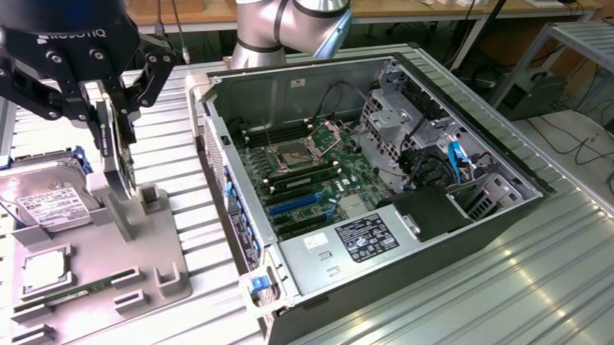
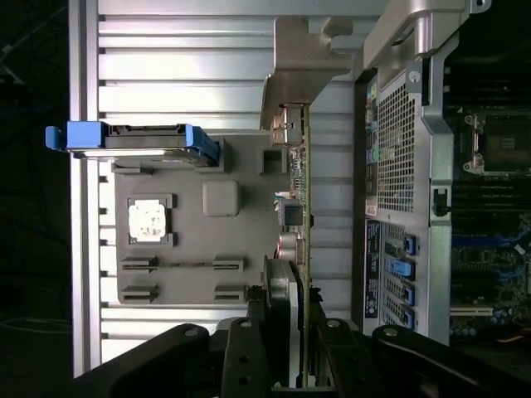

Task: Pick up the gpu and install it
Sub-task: 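Pick up the gpu and move the gpu toward the slot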

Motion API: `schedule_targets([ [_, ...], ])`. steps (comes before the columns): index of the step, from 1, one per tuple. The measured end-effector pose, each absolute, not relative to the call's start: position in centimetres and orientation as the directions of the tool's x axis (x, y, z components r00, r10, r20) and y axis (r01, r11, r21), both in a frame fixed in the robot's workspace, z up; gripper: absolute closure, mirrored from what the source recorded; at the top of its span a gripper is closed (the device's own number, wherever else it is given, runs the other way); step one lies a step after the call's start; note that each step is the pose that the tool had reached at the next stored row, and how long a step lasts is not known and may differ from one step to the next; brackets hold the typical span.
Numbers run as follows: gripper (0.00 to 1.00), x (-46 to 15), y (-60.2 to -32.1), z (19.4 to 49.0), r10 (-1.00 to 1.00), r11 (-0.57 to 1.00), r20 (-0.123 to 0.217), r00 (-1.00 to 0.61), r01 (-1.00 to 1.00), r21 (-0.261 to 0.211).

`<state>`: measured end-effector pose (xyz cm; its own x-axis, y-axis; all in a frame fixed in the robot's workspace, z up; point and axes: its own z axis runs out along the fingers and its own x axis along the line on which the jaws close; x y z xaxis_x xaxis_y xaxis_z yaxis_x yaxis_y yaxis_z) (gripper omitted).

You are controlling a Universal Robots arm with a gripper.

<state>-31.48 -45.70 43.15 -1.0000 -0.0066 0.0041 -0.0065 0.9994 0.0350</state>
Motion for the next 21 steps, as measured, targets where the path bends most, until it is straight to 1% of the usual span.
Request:
schedule_targets([
  [8, 0.72, -31.4, -45.7, 43.2, -0.007, 0.999, 0.004, -1.0, -0.007, 0.035],
  [21, 0.72, -29.2, -45.7, 43.2, -0.007, 0.999, 0.004, -1.0, -0.007, 0.036],
])
